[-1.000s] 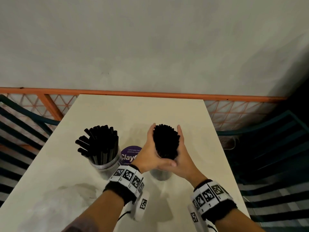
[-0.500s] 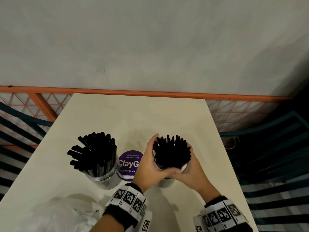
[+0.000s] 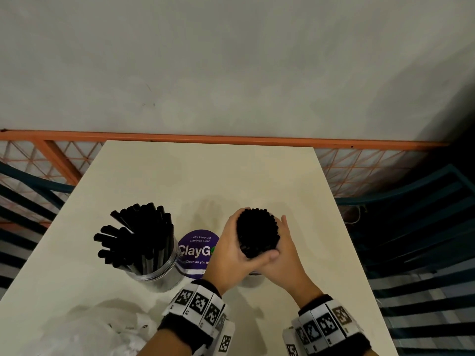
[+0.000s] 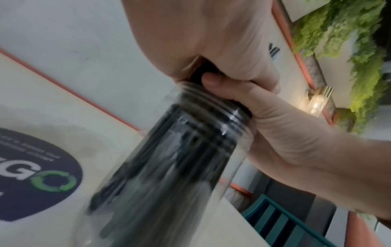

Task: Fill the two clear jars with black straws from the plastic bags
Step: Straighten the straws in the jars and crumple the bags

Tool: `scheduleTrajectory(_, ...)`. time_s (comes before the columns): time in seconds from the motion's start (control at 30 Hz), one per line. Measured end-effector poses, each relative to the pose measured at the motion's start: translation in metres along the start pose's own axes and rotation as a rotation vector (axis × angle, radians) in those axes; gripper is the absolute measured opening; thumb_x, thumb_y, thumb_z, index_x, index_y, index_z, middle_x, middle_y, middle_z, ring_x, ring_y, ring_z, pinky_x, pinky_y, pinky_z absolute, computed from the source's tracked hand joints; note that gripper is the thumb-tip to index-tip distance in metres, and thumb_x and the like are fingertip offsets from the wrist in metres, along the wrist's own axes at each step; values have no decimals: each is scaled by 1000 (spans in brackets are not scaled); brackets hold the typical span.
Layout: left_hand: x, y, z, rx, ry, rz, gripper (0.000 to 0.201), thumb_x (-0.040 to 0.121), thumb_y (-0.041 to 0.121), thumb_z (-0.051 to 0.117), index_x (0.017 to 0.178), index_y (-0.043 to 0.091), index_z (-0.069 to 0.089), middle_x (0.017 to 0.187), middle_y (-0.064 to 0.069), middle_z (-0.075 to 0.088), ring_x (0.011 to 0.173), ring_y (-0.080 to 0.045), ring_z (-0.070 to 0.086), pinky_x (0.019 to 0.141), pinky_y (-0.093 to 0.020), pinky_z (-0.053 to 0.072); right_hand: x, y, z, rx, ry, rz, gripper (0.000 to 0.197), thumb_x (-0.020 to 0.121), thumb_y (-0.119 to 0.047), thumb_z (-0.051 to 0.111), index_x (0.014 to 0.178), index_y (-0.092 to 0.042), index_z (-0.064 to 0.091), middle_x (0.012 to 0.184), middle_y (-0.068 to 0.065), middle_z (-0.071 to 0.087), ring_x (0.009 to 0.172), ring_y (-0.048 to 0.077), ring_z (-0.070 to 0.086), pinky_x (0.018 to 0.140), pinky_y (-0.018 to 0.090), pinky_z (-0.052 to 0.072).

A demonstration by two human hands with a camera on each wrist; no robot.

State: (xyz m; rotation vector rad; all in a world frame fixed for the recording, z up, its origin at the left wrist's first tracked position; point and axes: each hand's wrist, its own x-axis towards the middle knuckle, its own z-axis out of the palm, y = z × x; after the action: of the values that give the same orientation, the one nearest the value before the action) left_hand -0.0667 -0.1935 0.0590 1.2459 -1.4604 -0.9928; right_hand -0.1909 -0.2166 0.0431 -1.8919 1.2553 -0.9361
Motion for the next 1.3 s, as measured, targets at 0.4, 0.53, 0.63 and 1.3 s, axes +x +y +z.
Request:
scheduleTrajectory(0.4, -3, 0, -5, -8, -74, -74, 86, 52, 55, 79, 120, 49, 27, 125, 19, 48, 119, 6, 45, 99, -13, 39, -3, 3, -4, 38, -62, 37, 77, 60, -53, 72, 128, -33, 40, 125, -12, 48, 128, 7, 38, 119, 49, 4)
scheduleTrajectory(0.53, -13, -12, -22, -57, -113, -151, 127, 39, 47, 87, 139, 40, 9, 146, 8, 31, 136, -7, 31, 115, -34, 27, -25, 11, -16, 240, -67, 148, 120, 45, -59, 84, 136, -53, 7, 149, -18, 21, 139, 0, 21, 118, 34, 24)
scheduleTrajectory(0.63, -15, -16, -32, 25, -184, -174, 141, 33, 50, 88, 140, 41, -3, 151, 9, 20, 140, -7, 19, 118, -36, 18, -37, 18, -17, 207, -58, 126, 134, 42, -50, 90, 146, -26, 8, 148, -17, 26, 137, 1, 27, 115, 35, 31)
scheduleTrajectory(1.3, -6, 103, -6, 67, -309, -109, 63, 90, -16, 35, 143, 2, 7, 147, -35, 14, 138, -44, 16, 105, -25, 19, 4, 218, 85, 228, 33, 66, 138, 22, -94, 44, 145, -42, 10, 154, -24, 8, 145, 27, 7, 111, 66, 3)
